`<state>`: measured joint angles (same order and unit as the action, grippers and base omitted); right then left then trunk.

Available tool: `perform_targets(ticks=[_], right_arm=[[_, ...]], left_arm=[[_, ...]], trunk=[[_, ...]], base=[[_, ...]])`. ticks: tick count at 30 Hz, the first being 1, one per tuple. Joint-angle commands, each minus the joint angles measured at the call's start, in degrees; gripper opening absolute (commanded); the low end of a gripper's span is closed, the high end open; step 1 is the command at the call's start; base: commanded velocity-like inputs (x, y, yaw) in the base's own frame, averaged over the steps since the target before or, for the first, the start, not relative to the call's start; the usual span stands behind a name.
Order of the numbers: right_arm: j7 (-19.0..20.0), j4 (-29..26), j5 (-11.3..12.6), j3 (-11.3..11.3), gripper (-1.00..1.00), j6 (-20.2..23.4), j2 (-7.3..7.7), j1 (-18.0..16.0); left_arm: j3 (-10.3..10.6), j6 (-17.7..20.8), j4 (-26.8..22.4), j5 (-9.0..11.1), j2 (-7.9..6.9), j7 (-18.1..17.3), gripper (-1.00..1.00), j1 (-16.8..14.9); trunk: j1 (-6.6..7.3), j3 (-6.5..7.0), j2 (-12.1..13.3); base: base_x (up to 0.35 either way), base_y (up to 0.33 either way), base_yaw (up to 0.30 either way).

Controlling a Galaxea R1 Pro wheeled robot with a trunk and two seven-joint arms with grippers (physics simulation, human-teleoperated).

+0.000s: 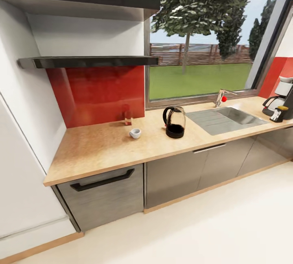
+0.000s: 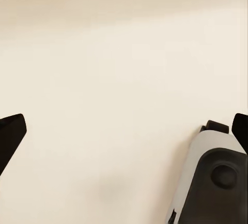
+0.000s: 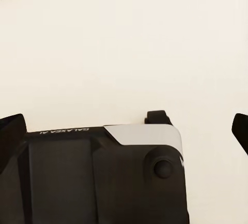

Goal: Set up a coffee station on the kitchen countertop: keep the coffee maker on the countertop, move the bottle of coffee from the kitchen shelf to the counter next to the coffee maker, place a paper coffee filter on top of the coffee maker, put the saucer next to the coffee maker with the coffee cup on the saucer, and place the electric kettle next to the coffee maker.

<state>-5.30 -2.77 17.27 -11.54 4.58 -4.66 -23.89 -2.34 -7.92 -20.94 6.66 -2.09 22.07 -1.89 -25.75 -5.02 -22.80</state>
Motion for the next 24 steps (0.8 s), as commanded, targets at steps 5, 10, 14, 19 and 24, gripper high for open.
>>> perform_targets(ticks=[5,10,14,19,24], right_arm=[[-0.28,-0.12,0.40,-0.50,1.00,0.34,0.00,-0.02],[-0.41,-0.05,0.48,-0.50,1.00,0.28,0.00,-0.02],[-0.46,-0.05,0.48,-0.50,1.00,0.32,0.00,-0.02],[-0.49,0.02,0.48,-0.50,1.00,0.34,0.00,-0.02],[-0.50,0.04,0.48,-0.50,1.00,0.34,0.06,0.03]], left_arm=[[0.11,-0.34,-0.06,0.47,0.33,-0.05,1.00,-0.04],[4.66,-0.20,-4.51,-4.28,2.34,-3.25,1.00,-1.65],[5.72,-0.02,-6.89,-7.47,2.31,-6.46,1.00,-4.82],[5.99,0.08,-9.49,-8.90,2.01,-12.50,1.00,-8.65],[6.09,0.83,-13.79,-9.57,1.99,-19.53,1.00,-11.06]], trunk=[[-0.03,-0.12,-0.12],[-0.03,-0.05,-0.12],[-0.03,0.06,-0.12],[-0.03,0.22,-0.12],[-0.03,0.34,-0.12]], base=[[0.000,0.000,-0.002],[0.000,0.000,-0.121],[0.000,0.000,-0.234],[0.000,0.000,-0.251],[0.000,0.000,-0.238]])
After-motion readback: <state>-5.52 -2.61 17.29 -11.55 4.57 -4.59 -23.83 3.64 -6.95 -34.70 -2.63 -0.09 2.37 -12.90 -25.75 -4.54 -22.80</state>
